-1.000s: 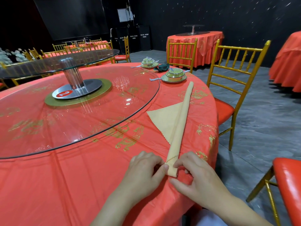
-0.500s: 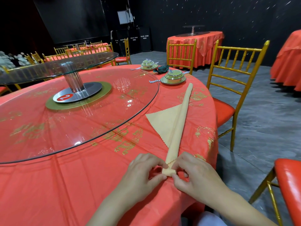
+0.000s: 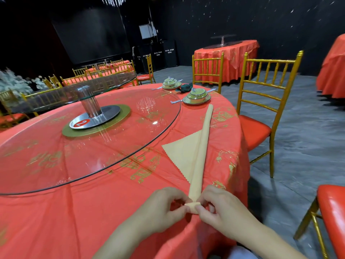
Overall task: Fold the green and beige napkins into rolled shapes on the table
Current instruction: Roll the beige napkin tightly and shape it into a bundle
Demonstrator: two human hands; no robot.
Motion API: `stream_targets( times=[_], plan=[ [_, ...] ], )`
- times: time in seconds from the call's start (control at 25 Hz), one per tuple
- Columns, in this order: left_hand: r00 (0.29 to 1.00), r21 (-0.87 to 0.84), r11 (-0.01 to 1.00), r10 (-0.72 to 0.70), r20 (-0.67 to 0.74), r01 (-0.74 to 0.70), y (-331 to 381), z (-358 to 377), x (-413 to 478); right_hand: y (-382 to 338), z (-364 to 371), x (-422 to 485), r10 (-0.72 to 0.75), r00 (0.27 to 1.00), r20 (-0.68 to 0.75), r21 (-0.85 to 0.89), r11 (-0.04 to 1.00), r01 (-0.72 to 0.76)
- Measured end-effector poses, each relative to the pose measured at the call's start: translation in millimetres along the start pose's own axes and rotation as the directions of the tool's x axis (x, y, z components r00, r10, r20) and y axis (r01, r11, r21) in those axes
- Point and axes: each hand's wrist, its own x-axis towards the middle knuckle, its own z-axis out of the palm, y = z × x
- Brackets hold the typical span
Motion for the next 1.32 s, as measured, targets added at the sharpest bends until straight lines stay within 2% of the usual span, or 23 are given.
stream_targets(
  times=[0.12, 0.28, 0.36, 0.56, 0.64, 0.8, 1.04, 1.16, 1.32],
  plan=[
    [0.984, -0.209, 0.962, -0.180, 0.006, 0.177, 1.7, 2.2, 10.7, -0.1, 2.1, 1.4, 0.053, 0.996, -0.074, 0.026, 0.998, -0.051],
    [0.953, -0.197, 0.932, -0.298, 0.061, 0.304, 3.5, -0.6, 23.7, -3.7, 4.6, -2.7, -0.010, 0.999, -0.044, -0.058, 0.998, 0.008],
    [0.939, -0.163, 0.925, -0.342, 0.044, 0.344, 3.7, -0.1, 26.8, -2.6, 3.7, -1.6, -0.011, 0.999, -0.052, -0.063, 0.998, 0.008],
    [0.953, -0.116, 0.957, -0.279, -0.118, 0.266, 2.7, 5.2, 20.3, 6.0, 2.6, 7.8, 0.008, 0.995, -0.098, -0.008, 1.000, -0.009],
    [0.960, -0.121, 0.963, -0.255, -0.114, 0.242, 3.6, 5.3, 14.6, 9.0, 2.9, 10.2, 0.038, 0.995, -0.094, 0.025, 0.999, -0.036],
    [0.965, -0.022, 0.979, -0.205, -0.164, 0.204, 2.7, 10.3, 8.2, 10.5, 4.7, 9.4, 0.045, 0.997, -0.065, 0.041, 0.998, -0.042],
    [0.991, -0.050, 0.991, -0.129, -0.041, 0.127, 1.8, 4.6, 7.8, 7.7, -3.9, -1.5, 0.058, 0.998, 0.004, 0.096, 0.994, -0.058],
    [0.984, -0.112, 0.978, -0.178, 0.013, 0.178, 6.8, 0.2, 20.2, 5.2, -10.6, 1.7, 0.076, 0.996, -0.040, 0.098, 0.993, -0.071],
    [0.971, -0.163, 0.957, -0.236, 0.047, 0.240, 5.7, -3.6, 33.7, 7.0, -6.7, 2.5, 0.024, 0.997, -0.073, -0.008, 1.000, -0.025]
  ],
)
